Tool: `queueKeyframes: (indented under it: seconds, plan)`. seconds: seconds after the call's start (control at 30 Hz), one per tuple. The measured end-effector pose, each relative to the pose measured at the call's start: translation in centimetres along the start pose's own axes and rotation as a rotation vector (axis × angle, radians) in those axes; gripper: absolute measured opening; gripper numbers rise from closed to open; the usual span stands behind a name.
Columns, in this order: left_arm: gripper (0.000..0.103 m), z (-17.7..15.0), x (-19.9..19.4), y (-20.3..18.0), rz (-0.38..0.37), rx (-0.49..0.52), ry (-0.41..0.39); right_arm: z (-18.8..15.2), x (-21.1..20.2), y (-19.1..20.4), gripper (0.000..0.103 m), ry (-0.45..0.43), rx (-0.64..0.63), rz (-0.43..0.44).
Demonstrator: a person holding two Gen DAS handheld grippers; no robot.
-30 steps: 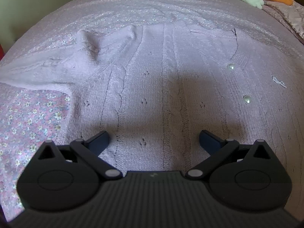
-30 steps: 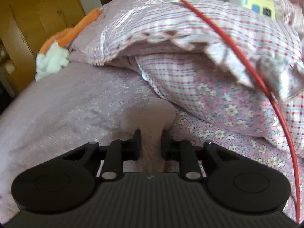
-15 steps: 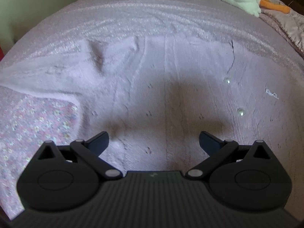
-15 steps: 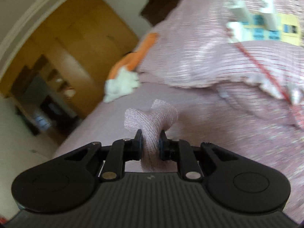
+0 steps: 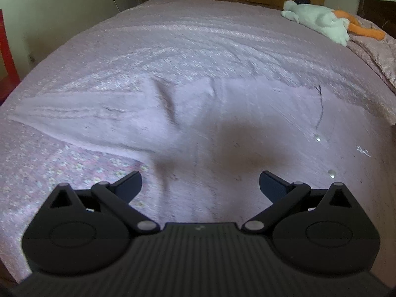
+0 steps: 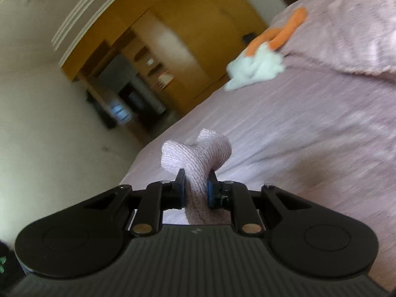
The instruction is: Fold small clothes
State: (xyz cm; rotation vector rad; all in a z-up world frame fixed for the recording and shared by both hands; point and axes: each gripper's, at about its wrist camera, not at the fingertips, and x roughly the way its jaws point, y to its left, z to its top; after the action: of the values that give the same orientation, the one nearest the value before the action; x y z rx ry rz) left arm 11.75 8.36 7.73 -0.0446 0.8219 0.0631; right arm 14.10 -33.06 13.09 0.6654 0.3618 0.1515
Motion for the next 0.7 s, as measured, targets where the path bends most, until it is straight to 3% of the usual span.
queueKeyframes:
  seconds: [0.33, 0.63, 0.7]
  plan:
    - [0.103, -0.1, -0.3, 3.6, 0.01, -0.061, -0.016, -10.8, 6.4, 9.0, 0.018, 0.19, -0.066, 0.087]
    - [0.103, -0.7, 0.5, 4.5, 0.011, -0.064, -0.005, -20.6, 10.8, 11.1, 0.02, 0.326, -0.188, 0.068]
    - [0.103, -0.7, 0.8, 4.4, 0.001, -0.076, 0.0, -21.3, 10.8, 10.2, 0.034, 0.365, -0.199, 0.064]
